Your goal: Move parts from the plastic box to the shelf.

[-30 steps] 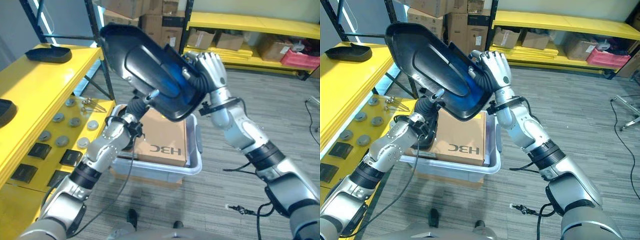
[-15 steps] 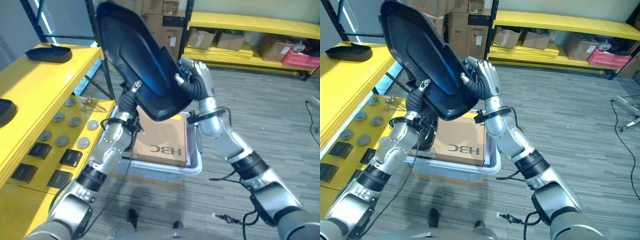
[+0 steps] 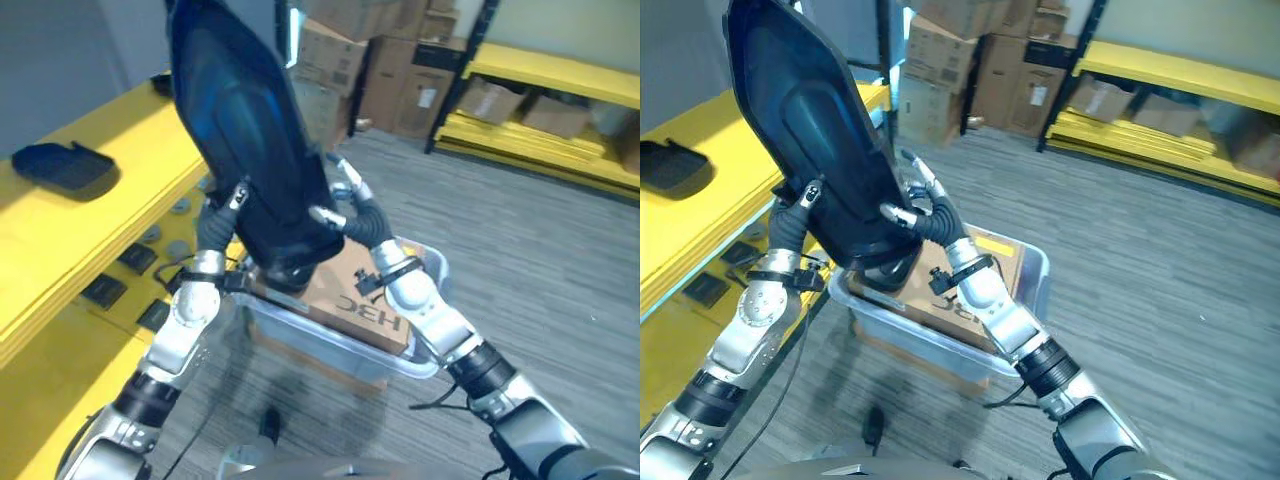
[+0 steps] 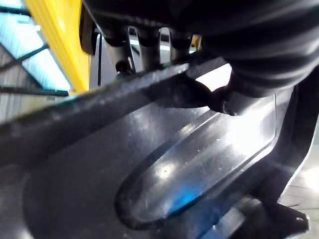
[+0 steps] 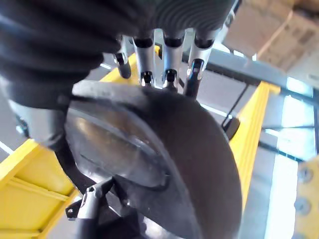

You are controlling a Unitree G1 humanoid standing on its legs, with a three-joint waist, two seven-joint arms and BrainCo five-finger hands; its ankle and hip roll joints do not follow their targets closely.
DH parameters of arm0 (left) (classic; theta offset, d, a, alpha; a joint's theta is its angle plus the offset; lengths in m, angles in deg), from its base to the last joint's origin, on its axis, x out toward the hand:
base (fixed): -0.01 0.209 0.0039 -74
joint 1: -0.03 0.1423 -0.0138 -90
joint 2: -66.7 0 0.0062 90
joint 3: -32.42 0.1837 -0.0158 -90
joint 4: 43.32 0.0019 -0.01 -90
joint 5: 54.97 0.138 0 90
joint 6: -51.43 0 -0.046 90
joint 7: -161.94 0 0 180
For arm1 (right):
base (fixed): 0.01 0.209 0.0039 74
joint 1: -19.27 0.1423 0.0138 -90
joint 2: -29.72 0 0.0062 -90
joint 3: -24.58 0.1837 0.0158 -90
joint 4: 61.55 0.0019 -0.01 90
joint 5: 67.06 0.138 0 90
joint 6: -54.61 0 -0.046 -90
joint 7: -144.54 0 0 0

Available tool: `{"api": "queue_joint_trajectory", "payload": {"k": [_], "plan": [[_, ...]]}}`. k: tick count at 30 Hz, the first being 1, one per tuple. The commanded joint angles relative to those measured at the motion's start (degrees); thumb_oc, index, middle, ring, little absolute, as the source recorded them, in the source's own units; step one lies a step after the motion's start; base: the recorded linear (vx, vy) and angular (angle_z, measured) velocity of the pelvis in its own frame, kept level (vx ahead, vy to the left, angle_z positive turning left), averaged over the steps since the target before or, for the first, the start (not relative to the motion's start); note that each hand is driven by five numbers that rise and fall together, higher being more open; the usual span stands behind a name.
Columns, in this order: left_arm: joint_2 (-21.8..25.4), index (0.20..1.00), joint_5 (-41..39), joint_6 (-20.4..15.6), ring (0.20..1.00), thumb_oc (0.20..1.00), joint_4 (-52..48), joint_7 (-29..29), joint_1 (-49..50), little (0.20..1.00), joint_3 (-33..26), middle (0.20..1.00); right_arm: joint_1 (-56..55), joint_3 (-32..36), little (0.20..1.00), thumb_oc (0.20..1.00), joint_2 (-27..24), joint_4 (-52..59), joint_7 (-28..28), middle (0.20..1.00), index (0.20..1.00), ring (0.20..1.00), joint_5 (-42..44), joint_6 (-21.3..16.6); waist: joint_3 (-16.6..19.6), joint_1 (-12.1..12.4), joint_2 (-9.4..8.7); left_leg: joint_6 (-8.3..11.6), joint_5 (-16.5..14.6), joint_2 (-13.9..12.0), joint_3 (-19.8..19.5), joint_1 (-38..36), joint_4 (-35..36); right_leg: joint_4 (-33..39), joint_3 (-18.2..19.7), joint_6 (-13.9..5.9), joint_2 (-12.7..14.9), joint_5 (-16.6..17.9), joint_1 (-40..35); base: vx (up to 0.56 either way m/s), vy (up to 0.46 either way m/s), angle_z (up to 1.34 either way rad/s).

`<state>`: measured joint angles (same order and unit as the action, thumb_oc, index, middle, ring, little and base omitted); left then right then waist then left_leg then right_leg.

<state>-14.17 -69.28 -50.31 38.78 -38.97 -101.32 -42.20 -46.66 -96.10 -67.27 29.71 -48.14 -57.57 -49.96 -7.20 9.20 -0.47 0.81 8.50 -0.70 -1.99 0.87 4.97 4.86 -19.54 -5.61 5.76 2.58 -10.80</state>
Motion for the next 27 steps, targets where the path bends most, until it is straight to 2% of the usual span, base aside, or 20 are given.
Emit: {"api": "queue_joint_trajectory", "payload": {"k": [1, 4, 5, 6, 8, 12, 13, 15, 16, 17, 18, 19, 20, 21, 23, 24, 25, 27], "plan": [[2.9, 0.200, 14.5, -6.2, 0.200, 0.200, -2.1, -4.8, -5.4, 0.200, -6.1, 0.200, 1.8, 0.1, 1.000, 1.000, 2.7, 6.2, 1.7, 1.000, 1.000, 1.000, 7.2, -8.0, -1.5, 0.7, -0.61, 3.35, -8.0, -4.3, 3.4, -5.9, 0.0, -0.6, -2.4, 1.63, 1.3, -5.1, -0.9, 0.01, 0.056, 0.39], [5.0, 0.200, 18.4, -7.1, 0.200, 0.200, -3.6, -5.5, -3.0, 0.200, -8.9, 0.200, -2.8, 2.5, 1.000, 1.000, 3.2, 6.4, 0.6, 1.000, 1.000, 1.000, 7.5, -7.5, -2.2, 0.4, 0.39, 4.65, -6.0, -6.7, 8.9, -5.2, 0.0, -2.5, -6.3, 1.61, 2.1, -6.0, -1.5, 0.02, 0.139, 0.88], [6.7, 0.200, 19.7, -8.7, 0.200, 0.200, -3.3, -6.3, -1.9, 0.200, -10.6, 0.200, -6.5, 4.6, 1.000, 1.000, 3.2, 5.9, -1.5, 1.000, 1.000, 1.000, 6.3, -6.8, -2.9, -1.0, 0.97, 5.93, -4.5, -9.5, 17.6, -4.9, -0.2, -3.8, -10.5, 0.61, 3.4, -6.7, -2.6, 0.00, 0.430, 2.58], [9.4, 0.200, 21.9, -10.9, 0.200, 0.200, -1.7, -8.8, -1.5, 0.200, -11.5, 0.200, -9.5, 6.1, 1.000, 1.000, 2.5, 4.2, -1.3, 1.000, 1.000, 1.000, 7.0, -9.1, -2.8, -2.9, 1.27, 6.02, -3.4, -11.1, 25.9, -5.2, -0.5, -4.8, -14.3, -0.38, 4.6, -6.2, -2.8, -0.01, 0.505, 2.90], [11.2, 0.200, 24.0, -12.6, 0.200, 0.200, -2.6, -10.5, -0.3, 0.200, -12.6, 0.200, -11.0, 6.8, 1.000, 1.000, 1.9, 2.8, -0.3, 1.000, 1.000, 1.000, 7.4, -12.1, -2.7, -3.2, 1.40, 5.64, -3.3, -11.1, 28.6, -5.1, -0.6, -5.5, -15.9, -1.11, 5.6, -5.8, -2.8, 0.00, 0.369, 2.54], [13.6, 0.200, 24.3, -14.5, 0.200, 0.200, -7.3, -10.6, 3.6, 0.200, -16.1, 0.200, -12.7, 7.6, 1.000, 1.000, 1.5, 2.0, 0.7, 1.000, 1.000, 1.000, 7.9, -15.4, -2.1, -0.9, 1.86, 3.91, -4.9, -8.3, 25.8, -4.0, -0.5, -8.3, -16.2, -1.99, 8.4, -6.3, -4.0, 0.09, 0.346, 0.54], [14.5, 0.200, 24.1, -14.6, 0.200, 0.200, -8.9, -9.6, 4.0, 0.200, -16.9, 0.200, -12.7, 7.9, 1.000, 1.000, 1.8, 2.1, -0.1, 1.000, 1.000, 1.000, 6.8, -15.6, -2.1, -0.2, 2.02, 2.50, -5.6, -6.4, 24.8, -3.6, -0.4, -12.7, -16.2, -2.68, 10.7, -5.3, -4.0, 0.07, 0.268, 0.13], [14.9, 0.200, 23.7, -14.6, 0.200, 0.200, -9.3, -9.3, 3.7, 0.200, -16.6, 0.200, -12.6, 7.8, 1.000, 1.000, 2.2, 2.1, -0.8, 1.000, 1.000, 1.000, 6.3, -15.9, -2.4, -0.2, 2.08, 1.47, -6.2, -4.7, 24.0, -3.6, -0.4, -17.5, -15.7, -4.03, 13.5, -2.4, -2.7, 0.11, 0.346, 0.28], [15.0, 0.200, 23.5, -14.0, 0.200, 0.200, -9.4, -9.2, 2.3, 0.200, -15.4, 0.200, -12.6, 7.7, 1.000, 1.000, 2.8, 1.5, -1.8, 1.000, 1.000, 1.000, 6.0, -16.3, -2.8, -0.8, 2.18, -0.12, -7.2, -2.5, 22.6, -3.8, -0.4, -24.7, -13.6, -5.40, 16.8, 0.6, -0.5, 0.16, 0.403, 0.46], [14.9, 0.200, 23.9, -13.5, 0.200, 0.200, -9.3, -9.5, 1.2, 0.200, -14.2, 0.200, -12.4, 7.6, 1.000, 1.000, 3.0, 1.0, -2.4, 1.000, 1.000, 1.000, 5.9, -16.3, -3.3, -1.6, 2.12, -1.06, -7.9, -1.2, 21.5, -4.1, -0.4, -28.9, -10.3, -5.95, 17.5, 1.8, 1.4, 0.13, 0.332, 0.56], [14.9, 0.200, 24.0, -13.3, 0.200, 0.200, -9.2, -9.6, 0.7, 0.200, -13.7, 0.200, -12.3, 7.6, 1.000, 1.000, 3.1, 0.9, -2.7, 1.000, 1.000, 1.000, 5.9, -16.2, -3.5, -1.9, 2.10, -1.44, -8.3, -0.7, 21.0, -4.2, -0.4, -30.6, -8.7, -6.16, 17.6, 2.0, 2.4, 0.12, 0.224, 0.69], [14.6, 0.200, 22.7, -12.7, 0.200, 0.200, -8.9, -9.5, -0.6, 0.200, -12.0, 0.200, -12.2, 7.3, 1.000, 1.000, 3.0, 0.4, -3.8, 1.000, 1.000, 1.000, 5.8, -15.7, -4.2, -3.6, 2.22, -2.25, -9.0, 0.3, 18.4, -4.7, -0.3, -32.8, -2.8, -5.78, 14.8, 1.3, 5.8, 0.11, 0.143, 0.99], [14.4, 0.200, 21.9, -12.3, 0.200, 0.200, -8.6, -9.4, -1.3, 0.200, -11.3, 0.200, -12.2, 7.1, 1.000, 1.000, 3.0, 0.0, -3.9, 1.000, 1.000, 1.000, 5.8, -15.8, -4.3, -4.3, 2.37, -2.53, -9.3, 0.5, 17.2, -4.8, -0.3, -33.5, -0.6, -5.39, 13.3, 0.6, 7.7, 0.10, 0.110, 0.97], [14.4, 0.200, 20.2, -11.3, 0.200, 0.200, -7.7, -10.0, -2.6, 0.200, -10.0, 0.200, -11.9, 6.7, 1.000, 1.000, 3.0, -0.8, -3.1, 1.000, 1.000, 1.000, 5.5, -16.1, -4.2, -5.7, 2.93, -2.54, -8.1, 0.3, 15.7, -4.6, 0.0, -31.3, 2.0, -3.81, 10.0, 1.1, 11.1, 0.08, 0.029, 1.22], [13.9, 0.200, 19.0, -10.3, 0.200, 0.200, -6.7, -10.2, -3.8, 0.200, -9.4, 0.200, -11.3, 6.7, 1.000, 1.000, 2.5, -0.2, -2.2, 1.000, 1.000, 1.000, 4.2, -14.3, -3.9, -7.2, 2.83, -1.86, -8.2, 0.1, 13.1, -4.2, 0.0, -24.3, 4.3, -3.24, 6.4, 1.3, 13.2, 0.10, -0.048, 1.36], [13.7, 0.200, 18.9, -10.0, 0.200, 0.200, -6.5, -10.2, -4.0, 0.200, -9.3, 0.200, -11.2, 6.8, 1.000, 1.000, 2.1, 0.2, -1.9, 1.000, 1.000, 1.000, 4.2, -13.5, -4.0, -7.7, 2.59, -1.81, -8.7, 0.3, 12.2, -4.5, 0.0, -22.4, 5.2, -3.23, 5.5, 0.7, 13.8, 0.17, -0.117, 1.11], [12.5, 0.200, 18.4, -9.7, 0.200, 0.200, -6.0, -9.6, -4.5, 0.200, -8.6, 0.200, -11.6, 7.7, 1.000, 1.000, 0.9, 1.7, -1.3, 1.000, 1.000, 1.000, 5.5, -11.7, -4.0, -9.4, 1.98, -2.10, -10.0, 1.1, 8.9, -4.6, 0.0, -16.1, 9.0, -3.06, 2.7, 0.2, 15.0, 0.15, -0.084, 1.06], [11.8, 0.200, 18.0, -9.8, 0.200, 0.200, -5.8, -9.2, -4.7, 0.200, -8.2, 0.200, -11.9, 8.1, 1.000, 1.000, 0.5, 2.1, -1.0, 1.000, 1.000, 1.000, 6.1, -11.0, -3.9, -10.1, 1.69, -2.29, -10.4, 1.6, 7.5, -4.5, 0.0, -13.7, 10.9, -3.10, 1.8, 1.0, 15.8, 0.11, -0.087, 1.26]]}}
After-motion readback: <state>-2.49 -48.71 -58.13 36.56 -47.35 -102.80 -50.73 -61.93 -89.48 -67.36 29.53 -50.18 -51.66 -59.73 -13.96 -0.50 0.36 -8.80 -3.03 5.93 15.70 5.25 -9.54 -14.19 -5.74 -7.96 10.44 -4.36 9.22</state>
